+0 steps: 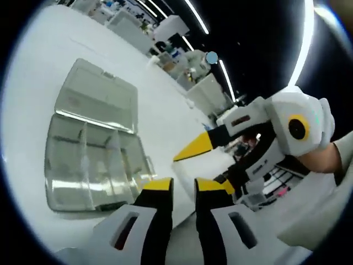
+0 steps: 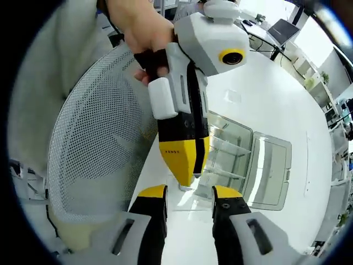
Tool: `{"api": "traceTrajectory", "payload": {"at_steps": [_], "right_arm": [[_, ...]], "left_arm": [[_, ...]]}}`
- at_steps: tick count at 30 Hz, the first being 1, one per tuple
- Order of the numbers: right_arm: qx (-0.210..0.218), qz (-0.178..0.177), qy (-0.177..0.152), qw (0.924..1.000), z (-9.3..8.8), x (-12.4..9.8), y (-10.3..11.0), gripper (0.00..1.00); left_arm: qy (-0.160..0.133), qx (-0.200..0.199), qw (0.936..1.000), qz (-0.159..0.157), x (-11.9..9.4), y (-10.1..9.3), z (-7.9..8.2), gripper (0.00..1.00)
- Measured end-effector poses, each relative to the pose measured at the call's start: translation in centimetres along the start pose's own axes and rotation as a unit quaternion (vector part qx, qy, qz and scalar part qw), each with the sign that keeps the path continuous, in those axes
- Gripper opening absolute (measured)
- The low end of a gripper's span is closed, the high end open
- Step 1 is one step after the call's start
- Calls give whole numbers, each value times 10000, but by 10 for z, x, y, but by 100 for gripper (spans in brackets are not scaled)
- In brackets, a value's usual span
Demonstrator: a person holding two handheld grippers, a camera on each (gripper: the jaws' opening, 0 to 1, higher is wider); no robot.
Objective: Insert the divider into the dual guide fixture by aligning both edges with the guide slots and pushing it downward to the bottom, including one-sided entry, uneven engagement, binding, and posture correction.
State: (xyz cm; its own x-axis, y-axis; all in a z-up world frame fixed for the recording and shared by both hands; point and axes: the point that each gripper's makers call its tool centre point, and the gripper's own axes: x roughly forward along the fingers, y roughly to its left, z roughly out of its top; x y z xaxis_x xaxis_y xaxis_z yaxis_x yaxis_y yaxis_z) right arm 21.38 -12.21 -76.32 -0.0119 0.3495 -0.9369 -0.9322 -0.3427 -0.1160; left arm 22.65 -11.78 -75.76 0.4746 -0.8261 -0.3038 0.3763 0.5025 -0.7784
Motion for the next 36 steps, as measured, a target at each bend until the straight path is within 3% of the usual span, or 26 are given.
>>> {"api": "traceTrajectory", "payload": {"at_steps": [24,36], "right_arm": [[28,-130,15,9999,4,-1,2,27],[88,-151,-31,9998,6,0,5,27]], "left_arm": [[53,-687,9976,68,5,1,-7,3],[76,-1213,9926,35,6,3,-7,0]]}}
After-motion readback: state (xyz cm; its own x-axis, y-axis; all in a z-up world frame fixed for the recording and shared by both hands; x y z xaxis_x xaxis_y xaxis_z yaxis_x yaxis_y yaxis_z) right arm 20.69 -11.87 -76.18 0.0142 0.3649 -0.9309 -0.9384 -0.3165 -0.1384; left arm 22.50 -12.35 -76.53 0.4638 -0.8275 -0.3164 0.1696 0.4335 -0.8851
